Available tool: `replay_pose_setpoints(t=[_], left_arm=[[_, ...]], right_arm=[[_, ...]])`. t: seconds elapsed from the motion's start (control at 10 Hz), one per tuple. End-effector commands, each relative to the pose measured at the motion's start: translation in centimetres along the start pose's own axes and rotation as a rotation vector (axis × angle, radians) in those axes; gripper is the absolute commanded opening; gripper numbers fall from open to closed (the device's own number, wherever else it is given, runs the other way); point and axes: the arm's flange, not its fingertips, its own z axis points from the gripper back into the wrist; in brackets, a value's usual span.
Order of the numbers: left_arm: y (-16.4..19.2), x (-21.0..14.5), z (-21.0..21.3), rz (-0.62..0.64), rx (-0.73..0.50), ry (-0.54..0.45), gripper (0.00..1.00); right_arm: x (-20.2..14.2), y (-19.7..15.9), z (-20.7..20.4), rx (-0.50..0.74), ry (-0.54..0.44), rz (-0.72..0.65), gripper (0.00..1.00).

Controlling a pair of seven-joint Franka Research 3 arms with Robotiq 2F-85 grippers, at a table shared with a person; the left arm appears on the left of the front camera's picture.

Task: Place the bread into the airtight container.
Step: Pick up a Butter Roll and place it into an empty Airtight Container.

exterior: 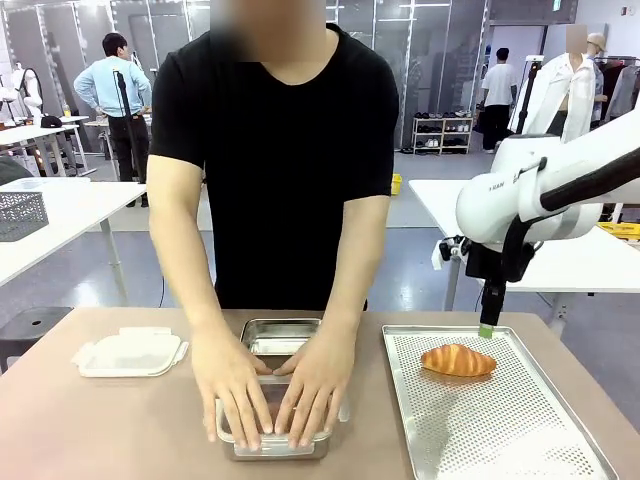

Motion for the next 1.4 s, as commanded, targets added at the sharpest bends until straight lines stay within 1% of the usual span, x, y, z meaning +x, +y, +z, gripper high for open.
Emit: replay_pose_setpoints(t=[0.0,0.4,0.5,0.7,0.9,1.2,1.3], left_arm=[[-0.2,0.0,0.1,-0.004,-0.002,-0.008,1.00],[-0.2,0.0,0.1,-0.004,-0.002,-0.008,1.00],[-0.2,0.0,0.1,-0.004,-0.002,-0.008,1.00],[-0.2,0.0,0.1,-0.004,-0.002,-0.008,1.00],[-0.2,0.0,0.1,-0.004,-0.002,-0.008,1.00],[-0.2,0.0,0.1,-0.004,-0.002,-0.008,1.00],[-0.2,0.0,0.1,-0.004,-0.002,-0.008,1.00]], right_arm=[[0.1,-1.7,-2.3,0.045,0.002,0.090,1.00],[-0.1,-1.6,-5.2,0.075,-0.055,0.180,1.00],[0.1,-1.7,-5.9,0.072,-0.073,0.225,1.00],[0.0,-2.0,-6.4,0.123,-0.112,0.235,1.00],[-0.2,-2.0,-7.1,0.140,-0.140,0.249,1.00],[0.1,-1.8,-8.9,0.063,-0.188,0.302,1.00],[0.2,-1.8,-9.4,0.052,-0.178,0.298,1.00]])
